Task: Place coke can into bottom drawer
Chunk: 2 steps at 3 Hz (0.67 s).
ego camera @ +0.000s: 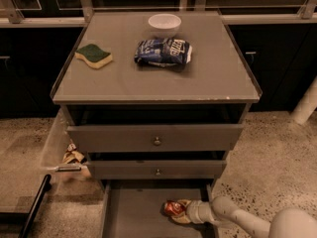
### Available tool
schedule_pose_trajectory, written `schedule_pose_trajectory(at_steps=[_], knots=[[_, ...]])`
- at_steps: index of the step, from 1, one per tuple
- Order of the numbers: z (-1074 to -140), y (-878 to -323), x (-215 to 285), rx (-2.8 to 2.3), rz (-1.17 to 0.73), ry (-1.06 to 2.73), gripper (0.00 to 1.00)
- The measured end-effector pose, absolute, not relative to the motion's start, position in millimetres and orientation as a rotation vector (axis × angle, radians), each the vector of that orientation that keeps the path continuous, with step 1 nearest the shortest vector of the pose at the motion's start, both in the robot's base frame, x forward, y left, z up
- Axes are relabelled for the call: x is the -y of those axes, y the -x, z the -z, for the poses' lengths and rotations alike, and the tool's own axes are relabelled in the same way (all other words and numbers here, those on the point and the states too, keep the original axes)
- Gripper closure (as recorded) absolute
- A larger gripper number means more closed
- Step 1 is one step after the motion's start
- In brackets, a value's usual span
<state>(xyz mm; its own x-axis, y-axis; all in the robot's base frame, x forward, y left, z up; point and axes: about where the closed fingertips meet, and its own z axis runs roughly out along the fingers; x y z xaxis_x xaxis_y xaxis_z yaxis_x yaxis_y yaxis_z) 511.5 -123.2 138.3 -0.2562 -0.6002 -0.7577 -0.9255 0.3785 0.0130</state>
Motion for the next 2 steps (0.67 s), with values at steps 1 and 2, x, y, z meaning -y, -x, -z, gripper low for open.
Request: schedule_pose_trajectory(at_steps=[1,2], knots=[[-137.5,-512.8,123.4,-1.967,-0.608,1.309,0.81],[-137.5,-512.8,123.4,-1.967,-0.608,1.309,0.58]])
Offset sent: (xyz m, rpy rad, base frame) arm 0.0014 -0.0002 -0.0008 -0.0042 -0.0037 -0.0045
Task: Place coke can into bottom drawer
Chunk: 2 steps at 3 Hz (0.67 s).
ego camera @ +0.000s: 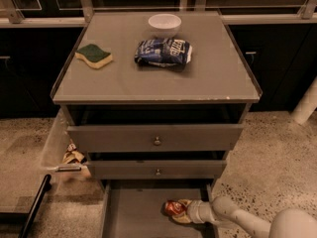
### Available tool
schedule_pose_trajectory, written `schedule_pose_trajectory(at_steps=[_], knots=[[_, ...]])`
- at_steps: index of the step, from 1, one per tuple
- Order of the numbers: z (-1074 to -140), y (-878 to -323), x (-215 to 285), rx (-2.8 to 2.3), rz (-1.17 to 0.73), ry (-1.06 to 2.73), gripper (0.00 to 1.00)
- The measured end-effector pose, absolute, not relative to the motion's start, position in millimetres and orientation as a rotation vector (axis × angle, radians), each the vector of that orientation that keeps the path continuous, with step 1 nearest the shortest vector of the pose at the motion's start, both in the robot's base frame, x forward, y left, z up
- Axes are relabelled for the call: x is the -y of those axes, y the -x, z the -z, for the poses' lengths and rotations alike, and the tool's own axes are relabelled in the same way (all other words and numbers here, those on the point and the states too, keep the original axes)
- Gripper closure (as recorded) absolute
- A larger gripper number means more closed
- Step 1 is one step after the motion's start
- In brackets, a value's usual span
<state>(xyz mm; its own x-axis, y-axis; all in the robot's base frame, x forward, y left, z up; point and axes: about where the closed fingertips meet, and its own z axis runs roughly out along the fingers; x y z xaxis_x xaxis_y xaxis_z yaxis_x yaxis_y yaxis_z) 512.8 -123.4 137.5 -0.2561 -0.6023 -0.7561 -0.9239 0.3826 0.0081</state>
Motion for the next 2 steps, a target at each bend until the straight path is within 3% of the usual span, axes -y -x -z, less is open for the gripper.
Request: schedule_pose_trajectory(at_steps=[2], knots=[[-137.5,-511.9,122.7,-1.966,-0.614,1.308,0.12]])
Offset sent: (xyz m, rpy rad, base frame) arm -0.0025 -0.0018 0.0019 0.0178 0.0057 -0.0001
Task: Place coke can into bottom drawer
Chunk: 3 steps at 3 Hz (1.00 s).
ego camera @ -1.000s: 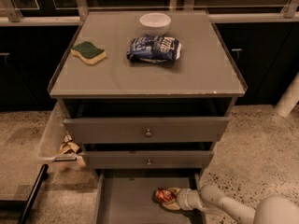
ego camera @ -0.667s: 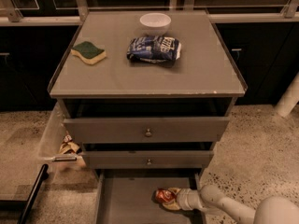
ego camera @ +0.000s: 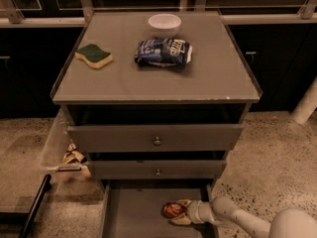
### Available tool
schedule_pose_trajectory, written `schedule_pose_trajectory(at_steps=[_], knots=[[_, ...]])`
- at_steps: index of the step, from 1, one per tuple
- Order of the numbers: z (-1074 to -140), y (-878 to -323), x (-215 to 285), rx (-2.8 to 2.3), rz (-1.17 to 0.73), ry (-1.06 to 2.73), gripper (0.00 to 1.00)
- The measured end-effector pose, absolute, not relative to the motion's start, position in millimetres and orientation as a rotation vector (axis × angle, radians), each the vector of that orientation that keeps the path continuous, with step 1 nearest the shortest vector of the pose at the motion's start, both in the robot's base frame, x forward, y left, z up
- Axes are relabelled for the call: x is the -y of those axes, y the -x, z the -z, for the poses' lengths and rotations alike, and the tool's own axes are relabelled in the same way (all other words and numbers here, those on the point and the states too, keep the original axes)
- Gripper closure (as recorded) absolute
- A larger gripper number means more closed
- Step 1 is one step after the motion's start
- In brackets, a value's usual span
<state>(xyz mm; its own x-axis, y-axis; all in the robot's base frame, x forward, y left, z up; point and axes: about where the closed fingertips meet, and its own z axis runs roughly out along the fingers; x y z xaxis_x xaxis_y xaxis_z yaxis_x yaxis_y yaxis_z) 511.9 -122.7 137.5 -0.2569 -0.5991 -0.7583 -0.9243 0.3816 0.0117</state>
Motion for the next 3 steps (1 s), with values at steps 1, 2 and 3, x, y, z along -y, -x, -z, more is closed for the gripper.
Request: schedule_pose_trajectory(at_steps=[1,2,3], knots=[[-152.0,-506.3,122.0,-1.942,-0.615,1.327,0.0],[-180.4,-497.6,129.8,-1.906,-0.573,1.377,0.0],[-215.2,-483.8,143.2,-1.884,-0.492,1.442,0.0]])
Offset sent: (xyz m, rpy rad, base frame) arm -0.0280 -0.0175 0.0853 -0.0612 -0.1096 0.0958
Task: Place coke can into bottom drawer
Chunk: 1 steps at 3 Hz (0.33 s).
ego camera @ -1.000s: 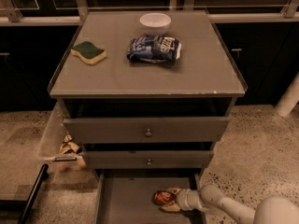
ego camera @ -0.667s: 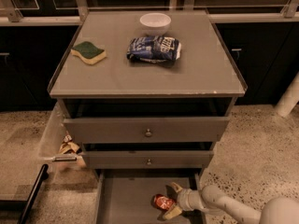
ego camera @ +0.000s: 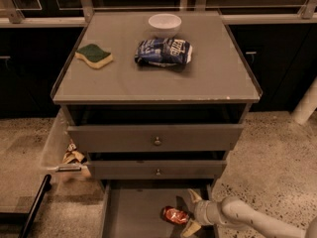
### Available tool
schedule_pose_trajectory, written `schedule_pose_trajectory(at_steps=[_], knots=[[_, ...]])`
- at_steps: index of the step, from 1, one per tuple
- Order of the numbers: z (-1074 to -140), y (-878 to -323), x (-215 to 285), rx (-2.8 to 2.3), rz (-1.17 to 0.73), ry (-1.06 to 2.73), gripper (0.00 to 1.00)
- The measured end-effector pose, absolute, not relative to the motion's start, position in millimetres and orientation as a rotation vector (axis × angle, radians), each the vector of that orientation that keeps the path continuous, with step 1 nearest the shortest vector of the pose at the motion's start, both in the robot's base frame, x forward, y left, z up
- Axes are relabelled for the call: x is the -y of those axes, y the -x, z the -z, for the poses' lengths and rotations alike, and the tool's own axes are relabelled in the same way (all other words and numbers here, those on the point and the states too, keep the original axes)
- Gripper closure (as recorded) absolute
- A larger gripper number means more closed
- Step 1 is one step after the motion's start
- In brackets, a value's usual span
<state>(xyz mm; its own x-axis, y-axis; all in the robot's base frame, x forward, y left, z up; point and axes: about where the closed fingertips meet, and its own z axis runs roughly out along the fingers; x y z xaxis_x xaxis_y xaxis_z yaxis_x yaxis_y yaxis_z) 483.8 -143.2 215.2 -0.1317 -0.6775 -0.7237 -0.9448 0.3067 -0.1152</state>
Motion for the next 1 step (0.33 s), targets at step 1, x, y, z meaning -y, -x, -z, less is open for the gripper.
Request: schedule_pose_trajectory(at_steps=[1], knots=[[-249.2,-462.2,149.5,-1.858,-0.447,1.497,0.0]])
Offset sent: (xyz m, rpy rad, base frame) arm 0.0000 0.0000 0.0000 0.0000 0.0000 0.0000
